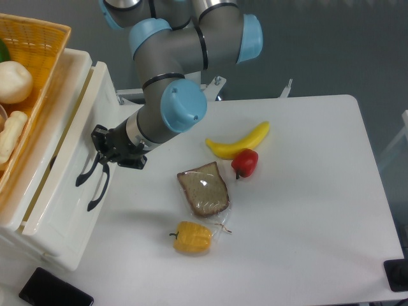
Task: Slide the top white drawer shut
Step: 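Keep pushing the drawer front until the drawer sits flush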
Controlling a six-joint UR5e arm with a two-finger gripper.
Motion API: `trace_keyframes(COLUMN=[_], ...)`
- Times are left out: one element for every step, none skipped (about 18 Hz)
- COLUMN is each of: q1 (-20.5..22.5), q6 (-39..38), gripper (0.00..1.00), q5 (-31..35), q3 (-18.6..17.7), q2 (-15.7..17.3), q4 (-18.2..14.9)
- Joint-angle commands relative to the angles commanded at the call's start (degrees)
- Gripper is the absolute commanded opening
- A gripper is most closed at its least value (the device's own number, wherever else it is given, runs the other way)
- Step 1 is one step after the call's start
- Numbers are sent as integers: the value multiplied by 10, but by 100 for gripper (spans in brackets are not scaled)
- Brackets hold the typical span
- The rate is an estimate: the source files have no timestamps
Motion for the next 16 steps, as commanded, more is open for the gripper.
trace_keyframes(q1=[-1,-2,-4,-4,-4,-5,-6,-7,-10,-11,-11,-11,-10,-6,-1,11], q6=[-3,-6,-8,-9,-9,-9,-11,-17,-20,-23,-23,-22,-22,-20,-18,-18], gripper=[5,5,5,6,6,7,8,8,8,8,8,12,17,30,48,62], q5=[0,-1,0,0,0,-1,-1,-1,1,1,2,2,3,4,4,11], q3=[1,1,1,1,1,1,1,1,2,2,2,3,4,6,8,8], q2=[1,1,2,4,5,6,5,5,4,3,3,1,0,-1,-1,-2], q4=[1,1,1,0,0,0,0,1,1,1,2,3,3,4,6,12])
